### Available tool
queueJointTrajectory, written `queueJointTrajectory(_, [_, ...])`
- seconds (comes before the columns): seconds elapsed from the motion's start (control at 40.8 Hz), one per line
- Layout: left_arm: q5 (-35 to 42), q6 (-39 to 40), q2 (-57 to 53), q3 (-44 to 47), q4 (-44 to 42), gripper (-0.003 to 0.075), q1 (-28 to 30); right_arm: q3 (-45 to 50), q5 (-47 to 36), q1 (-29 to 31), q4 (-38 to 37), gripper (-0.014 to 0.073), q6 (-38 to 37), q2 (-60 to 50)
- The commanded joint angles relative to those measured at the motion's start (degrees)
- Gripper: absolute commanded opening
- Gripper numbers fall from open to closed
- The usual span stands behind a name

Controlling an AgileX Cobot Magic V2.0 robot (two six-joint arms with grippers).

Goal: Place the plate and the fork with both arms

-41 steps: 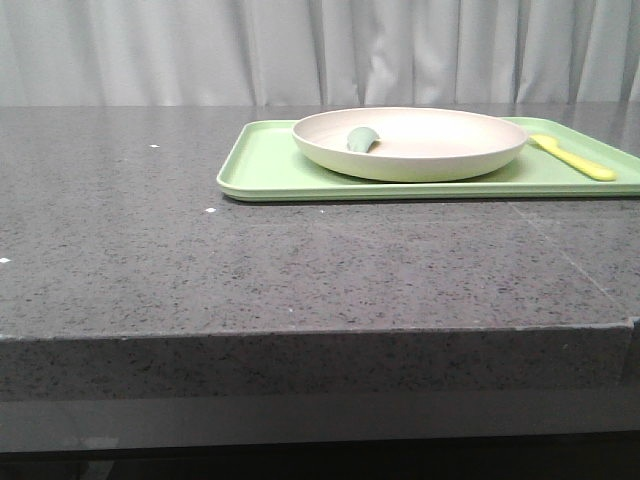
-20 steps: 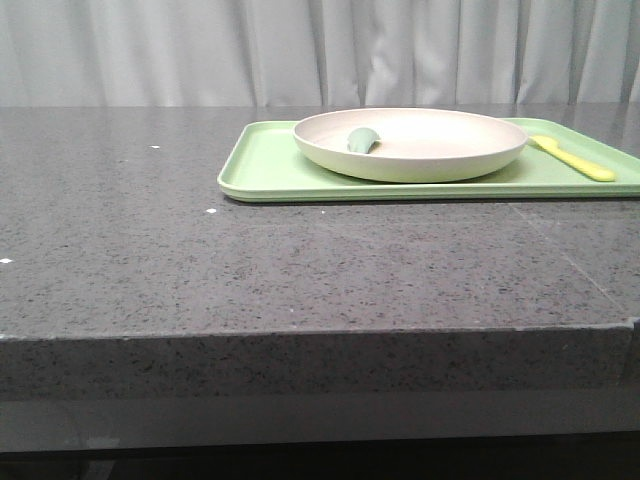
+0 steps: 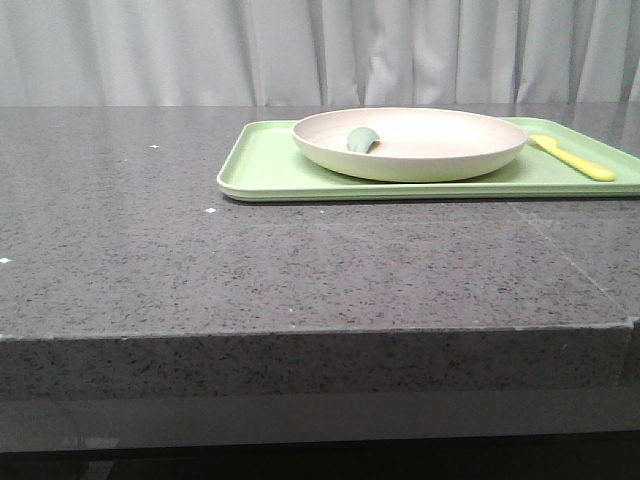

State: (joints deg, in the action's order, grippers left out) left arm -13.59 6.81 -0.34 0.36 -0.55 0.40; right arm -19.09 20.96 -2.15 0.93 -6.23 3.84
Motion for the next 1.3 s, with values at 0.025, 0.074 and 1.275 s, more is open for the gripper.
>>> queueJointTrajectory(0.025, [5.25,0.01,-1.2,0.13,0.55,-0.0018,0.19,-1.41,-4.89,0.22,-0.52,-0.0064,0.51,0.61])
queueJointTrajectory(0.074, [5.25,0.01,-1.2,0.13,0.55,-0.0018,0.19,-1.41,-4.89,0.22,-0.52,-0.0064,0.51,0.61])
queueJointTrajectory(1.275, [5.25,0.01,-1.2,0.13,0.55,-0.0018,0.19,10.5,-14.46,0.22,7.79,-0.0064,10.95,-2.94])
